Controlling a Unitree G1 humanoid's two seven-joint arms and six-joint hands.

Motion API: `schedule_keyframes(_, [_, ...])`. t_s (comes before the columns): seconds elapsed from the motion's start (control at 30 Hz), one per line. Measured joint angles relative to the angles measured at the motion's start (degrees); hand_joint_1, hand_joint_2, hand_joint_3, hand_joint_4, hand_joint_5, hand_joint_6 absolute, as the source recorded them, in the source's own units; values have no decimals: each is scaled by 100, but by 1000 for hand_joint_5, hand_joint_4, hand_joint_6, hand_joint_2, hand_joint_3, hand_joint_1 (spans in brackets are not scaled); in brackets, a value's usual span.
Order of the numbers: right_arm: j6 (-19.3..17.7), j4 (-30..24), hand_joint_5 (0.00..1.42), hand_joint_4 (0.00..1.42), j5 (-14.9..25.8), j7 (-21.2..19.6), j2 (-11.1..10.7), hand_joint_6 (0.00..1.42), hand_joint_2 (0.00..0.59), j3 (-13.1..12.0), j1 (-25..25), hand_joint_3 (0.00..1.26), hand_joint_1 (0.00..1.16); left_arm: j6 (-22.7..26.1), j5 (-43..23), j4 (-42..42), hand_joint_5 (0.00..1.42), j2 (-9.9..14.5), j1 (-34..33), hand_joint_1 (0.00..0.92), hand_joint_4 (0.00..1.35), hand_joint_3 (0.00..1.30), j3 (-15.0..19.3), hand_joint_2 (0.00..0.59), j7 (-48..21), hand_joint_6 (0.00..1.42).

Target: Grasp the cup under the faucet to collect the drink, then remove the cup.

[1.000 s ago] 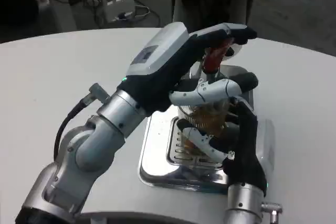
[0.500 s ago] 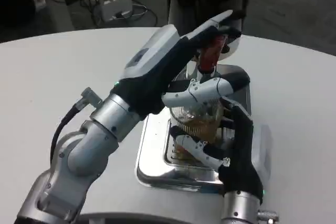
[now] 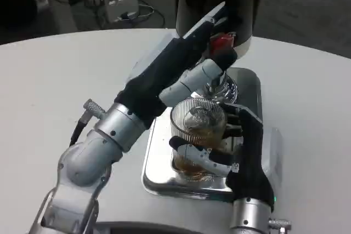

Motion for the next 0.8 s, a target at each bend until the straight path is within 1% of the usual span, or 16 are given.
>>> schedule_keyframes(0.2, [12,-72,1215,1024,-16,2,-32,1407,67,27,72,914,923,429,-774,0,63,-339,40,42,0,0,234,42,-327,45])
schedule_keyframes(0.3, [12,-83,1215,1024,-40,2,-39,1408,64,35,88,918,925,533,-980,-1,61,-431,59,41,0,0,290,40,-422,43])
schedule_keyframes(0.57, [11,-83,1215,1036,-57,2,-40,1414,61,61,89,923,927,675,-1007,-206,96,-505,96,52,0,0,322,28,-471,47])
schedule_keyframes(0.8, [11,-83,1215,1036,-58,2,-40,1418,60,95,87,923,928,684,-994,-681,149,-544,202,53,60,21,317,24,-483,93])
